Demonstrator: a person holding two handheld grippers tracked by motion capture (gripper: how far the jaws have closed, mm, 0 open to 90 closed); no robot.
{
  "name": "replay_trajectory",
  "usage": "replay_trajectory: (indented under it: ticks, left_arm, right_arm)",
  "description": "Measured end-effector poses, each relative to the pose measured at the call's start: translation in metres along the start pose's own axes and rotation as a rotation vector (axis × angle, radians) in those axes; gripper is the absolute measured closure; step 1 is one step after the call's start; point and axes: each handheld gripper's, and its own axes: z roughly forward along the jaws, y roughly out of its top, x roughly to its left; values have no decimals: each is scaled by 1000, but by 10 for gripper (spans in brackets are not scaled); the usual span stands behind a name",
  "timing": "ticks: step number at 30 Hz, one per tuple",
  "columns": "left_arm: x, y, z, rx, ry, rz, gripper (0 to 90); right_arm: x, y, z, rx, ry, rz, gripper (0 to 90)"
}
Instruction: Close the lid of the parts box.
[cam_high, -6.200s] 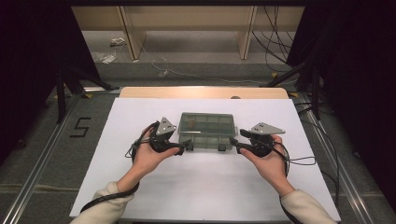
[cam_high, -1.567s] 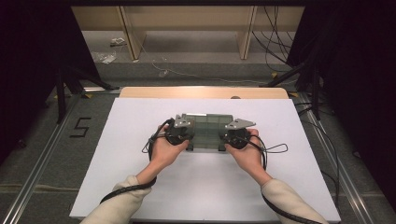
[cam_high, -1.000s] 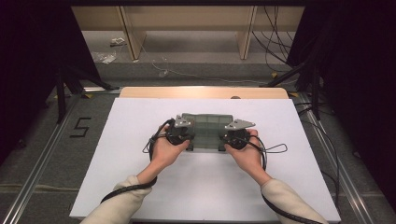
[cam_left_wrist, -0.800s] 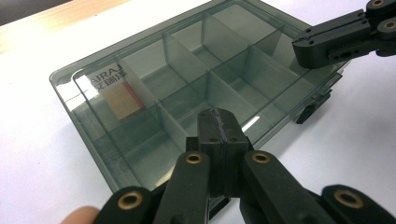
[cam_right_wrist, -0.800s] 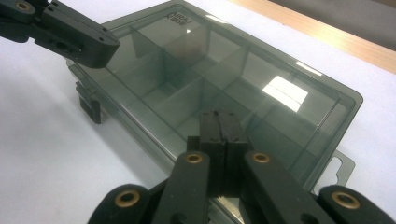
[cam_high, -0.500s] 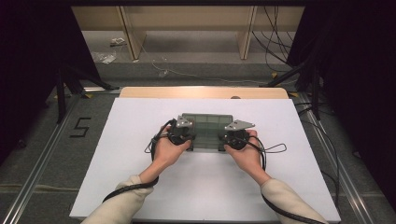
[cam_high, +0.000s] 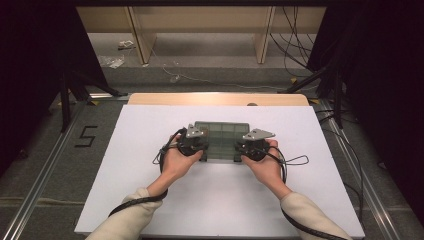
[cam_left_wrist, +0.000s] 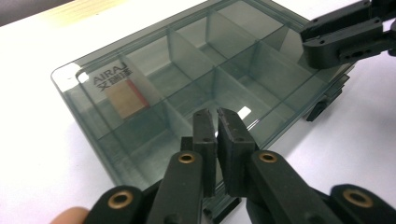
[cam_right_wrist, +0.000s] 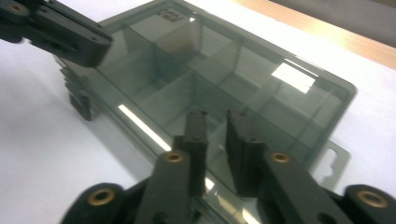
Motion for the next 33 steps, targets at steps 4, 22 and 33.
replay_trajectory:
  ticks: [4, 22, 33]
  left_arm:
    - [3, -3, -9, -21, -12, 13, 810]
    - [7, -25, -61, -88, -55, 23, 153]
    - [17, -53, -92, -94, -36, 31, 50]
  right_arm:
    - [-5, -2, -5, -19, -4, 24, 668]
    - [-5, -19, -43, -128, 92, 38, 195]
    - [-3, -32, -60, -143, 102, 45, 182]
